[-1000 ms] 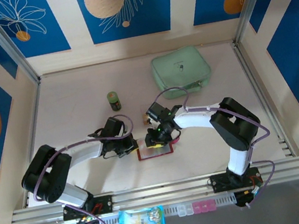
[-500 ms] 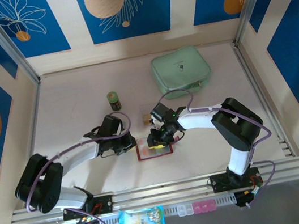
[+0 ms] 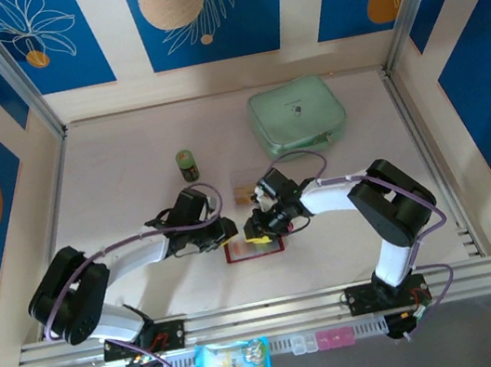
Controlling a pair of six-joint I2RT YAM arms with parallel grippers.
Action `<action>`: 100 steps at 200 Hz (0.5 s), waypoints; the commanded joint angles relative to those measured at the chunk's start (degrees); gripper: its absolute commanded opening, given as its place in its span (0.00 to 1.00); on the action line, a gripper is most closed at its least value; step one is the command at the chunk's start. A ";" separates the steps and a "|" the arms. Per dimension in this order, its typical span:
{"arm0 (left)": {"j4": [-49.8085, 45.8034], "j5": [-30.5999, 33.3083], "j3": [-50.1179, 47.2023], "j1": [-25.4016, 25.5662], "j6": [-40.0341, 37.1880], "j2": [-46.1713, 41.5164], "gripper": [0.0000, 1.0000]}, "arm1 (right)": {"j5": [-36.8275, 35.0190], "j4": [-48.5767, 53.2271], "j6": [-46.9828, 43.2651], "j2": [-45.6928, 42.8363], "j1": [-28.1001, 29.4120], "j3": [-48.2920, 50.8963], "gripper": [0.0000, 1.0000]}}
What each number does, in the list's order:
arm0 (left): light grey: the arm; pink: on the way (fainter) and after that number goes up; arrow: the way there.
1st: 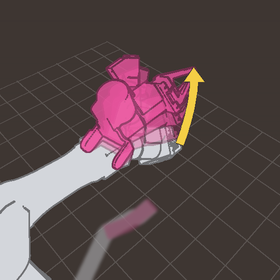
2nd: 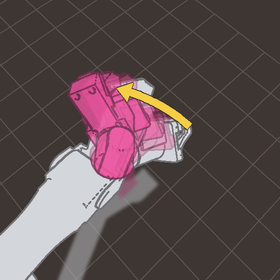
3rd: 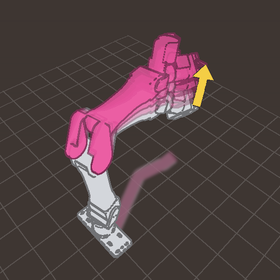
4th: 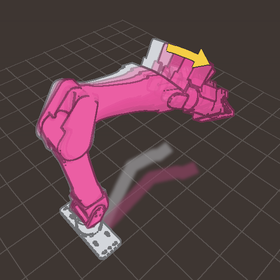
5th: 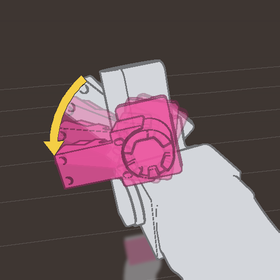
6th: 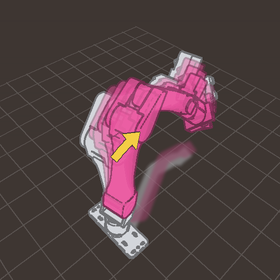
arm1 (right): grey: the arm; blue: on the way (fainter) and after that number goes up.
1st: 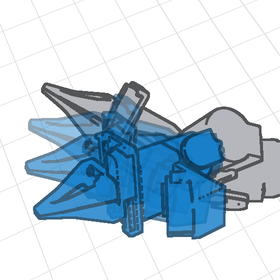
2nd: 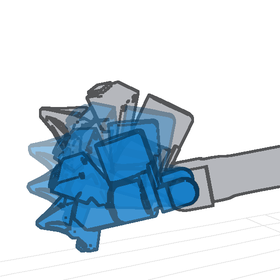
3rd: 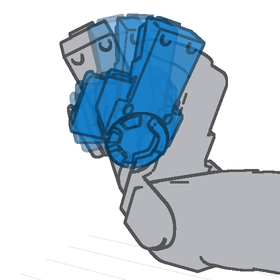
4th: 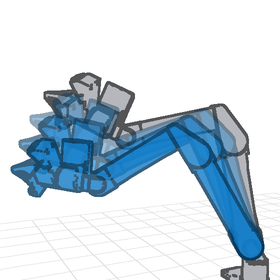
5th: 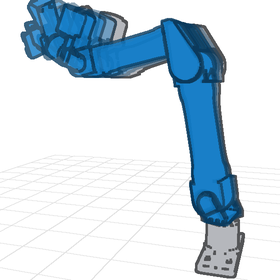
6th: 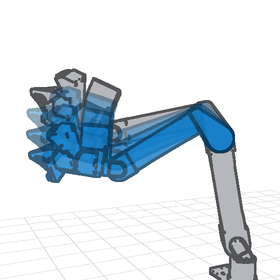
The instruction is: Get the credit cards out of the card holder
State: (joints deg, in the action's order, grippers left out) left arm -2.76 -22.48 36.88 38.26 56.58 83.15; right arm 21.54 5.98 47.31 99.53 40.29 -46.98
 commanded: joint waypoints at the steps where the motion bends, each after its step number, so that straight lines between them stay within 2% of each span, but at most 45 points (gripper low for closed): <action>1: 0.81 -0.60 -0.59 1.02 1.34 1.11 0.27 | 0.32 0.72 1.26 0.67 -0.45 2.23 0.32; 71: 0.08 -0.11 -0.28 1.52 1.78 4.06 0.28 | 1.45 -0.43 1.31 0.82 -1.06 2.94 0.32; 100: 2.05 -1.58 -0.32 1.57 2.29 5.55 0.25 | 1.52 -0.95 1.56 0.68 -1.11 3.19 0.32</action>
State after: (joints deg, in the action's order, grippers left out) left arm -2.07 -22.55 36.77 39.29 58.26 87.20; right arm 24.03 3.22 48.12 99.53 39.31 -45.56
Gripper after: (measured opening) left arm 0.266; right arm 0.321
